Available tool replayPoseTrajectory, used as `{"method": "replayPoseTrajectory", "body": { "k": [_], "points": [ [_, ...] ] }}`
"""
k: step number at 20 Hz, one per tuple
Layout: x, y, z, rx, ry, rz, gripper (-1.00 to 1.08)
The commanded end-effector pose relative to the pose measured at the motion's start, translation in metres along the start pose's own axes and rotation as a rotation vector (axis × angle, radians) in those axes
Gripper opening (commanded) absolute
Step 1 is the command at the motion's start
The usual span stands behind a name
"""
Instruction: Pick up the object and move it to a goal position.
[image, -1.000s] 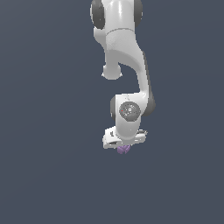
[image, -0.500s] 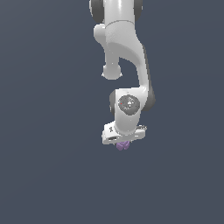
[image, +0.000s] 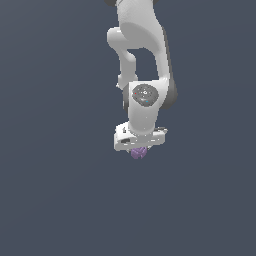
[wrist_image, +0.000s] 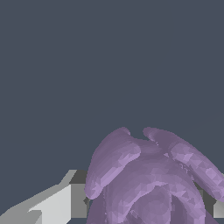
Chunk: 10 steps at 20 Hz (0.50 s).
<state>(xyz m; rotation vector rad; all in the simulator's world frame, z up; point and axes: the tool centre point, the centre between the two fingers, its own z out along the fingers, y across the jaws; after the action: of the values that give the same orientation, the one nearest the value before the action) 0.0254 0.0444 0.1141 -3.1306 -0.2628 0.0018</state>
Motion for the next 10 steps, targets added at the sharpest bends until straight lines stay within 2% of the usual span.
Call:
{"method": "replayPoseTrajectory", "body": {
  "k": [1, 10],
  "points": [
    [-0.012, 0.001, -0.019, 0.0, 0.001, 0.0, -1.0],
    [-0.058, 0.005, -0.088, 0.0, 0.001, 0.0, -1.0]
  ]
}}
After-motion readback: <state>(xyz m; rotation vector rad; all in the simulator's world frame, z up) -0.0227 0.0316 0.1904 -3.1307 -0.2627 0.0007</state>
